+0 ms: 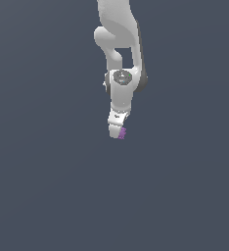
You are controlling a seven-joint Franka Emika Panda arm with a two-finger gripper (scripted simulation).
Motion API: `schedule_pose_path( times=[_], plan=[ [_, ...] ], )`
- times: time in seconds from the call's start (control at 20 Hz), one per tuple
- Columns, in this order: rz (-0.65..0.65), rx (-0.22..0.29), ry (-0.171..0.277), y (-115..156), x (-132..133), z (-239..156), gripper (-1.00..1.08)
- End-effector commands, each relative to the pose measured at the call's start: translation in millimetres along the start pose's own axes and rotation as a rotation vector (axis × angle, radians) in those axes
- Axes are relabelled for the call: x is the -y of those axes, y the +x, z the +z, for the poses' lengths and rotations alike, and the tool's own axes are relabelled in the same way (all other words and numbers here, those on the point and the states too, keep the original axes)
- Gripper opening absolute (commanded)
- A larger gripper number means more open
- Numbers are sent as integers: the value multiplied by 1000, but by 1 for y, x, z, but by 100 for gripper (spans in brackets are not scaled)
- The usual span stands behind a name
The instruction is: Pick up the object and move it to a goal position.
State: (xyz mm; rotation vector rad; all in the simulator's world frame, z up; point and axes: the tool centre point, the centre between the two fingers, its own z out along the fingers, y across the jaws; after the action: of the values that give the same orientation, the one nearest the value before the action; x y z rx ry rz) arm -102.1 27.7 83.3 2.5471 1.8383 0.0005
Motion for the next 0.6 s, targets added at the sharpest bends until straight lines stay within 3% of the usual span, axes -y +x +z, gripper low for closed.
schedule_pose_path(
  times=[0.0,0.55],
  plan=[
    [-1,0,1,0,1,8,100],
    [-4,0,1,0,1,44,100]
  ],
)
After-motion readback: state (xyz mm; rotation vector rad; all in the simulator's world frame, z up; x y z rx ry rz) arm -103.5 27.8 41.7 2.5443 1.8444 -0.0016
